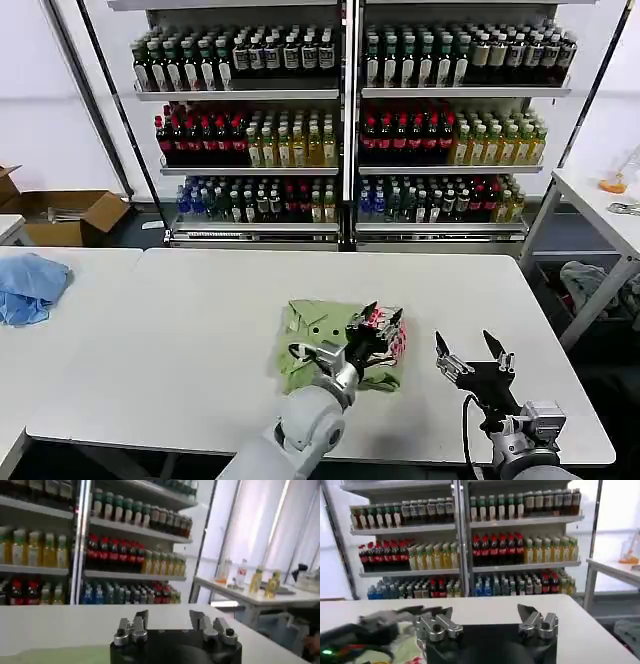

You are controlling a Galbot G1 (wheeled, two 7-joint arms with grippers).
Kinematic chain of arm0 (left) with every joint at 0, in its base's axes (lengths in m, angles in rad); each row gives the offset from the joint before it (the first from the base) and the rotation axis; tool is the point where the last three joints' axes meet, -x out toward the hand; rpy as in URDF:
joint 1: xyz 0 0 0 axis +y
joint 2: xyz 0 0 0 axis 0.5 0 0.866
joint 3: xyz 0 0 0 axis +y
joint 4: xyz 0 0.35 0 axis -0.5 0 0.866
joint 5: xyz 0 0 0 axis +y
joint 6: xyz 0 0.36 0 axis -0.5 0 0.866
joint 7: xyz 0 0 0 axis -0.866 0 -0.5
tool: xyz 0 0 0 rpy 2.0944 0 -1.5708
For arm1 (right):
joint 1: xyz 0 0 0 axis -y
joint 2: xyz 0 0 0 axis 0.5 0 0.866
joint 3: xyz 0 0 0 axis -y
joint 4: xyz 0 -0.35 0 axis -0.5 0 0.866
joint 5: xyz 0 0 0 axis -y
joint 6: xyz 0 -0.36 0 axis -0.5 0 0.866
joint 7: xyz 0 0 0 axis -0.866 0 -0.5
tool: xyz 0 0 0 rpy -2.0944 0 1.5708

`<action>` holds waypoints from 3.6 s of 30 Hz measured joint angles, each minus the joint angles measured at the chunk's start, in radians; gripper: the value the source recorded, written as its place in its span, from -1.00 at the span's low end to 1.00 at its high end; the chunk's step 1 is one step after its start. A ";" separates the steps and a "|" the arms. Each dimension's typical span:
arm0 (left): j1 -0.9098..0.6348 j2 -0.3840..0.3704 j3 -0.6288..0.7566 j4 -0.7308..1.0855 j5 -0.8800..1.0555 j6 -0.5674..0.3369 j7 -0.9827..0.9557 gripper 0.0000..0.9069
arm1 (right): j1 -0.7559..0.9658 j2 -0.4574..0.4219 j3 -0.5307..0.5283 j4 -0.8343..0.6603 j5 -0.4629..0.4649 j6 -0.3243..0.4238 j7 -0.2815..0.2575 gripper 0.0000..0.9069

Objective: Fold and organize the clothes.

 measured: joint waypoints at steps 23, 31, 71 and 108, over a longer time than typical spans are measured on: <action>0.389 0.231 -0.477 -0.294 -0.057 -0.117 -0.050 1.00 | 0.439 0.159 -0.243 -0.478 0.221 -0.067 0.140 -1.00; 0.426 0.257 -0.520 -0.314 -0.059 -0.122 -0.054 1.00 | 0.558 0.197 -0.273 -0.609 0.295 -0.076 0.170 -1.00; 0.443 0.249 -0.493 -0.324 0.009 -0.137 -0.016 1.00 | 0.440 0.073 -0.218 -0.545 -0.139 0.218 -0.018 1.00; 0.477 0.316 -0.481 -0.380 0.032 -0.137 0.011 1.00 | -0.157 0.244 -0.047 -0.048 -0.497 0.377 -0.069 1.00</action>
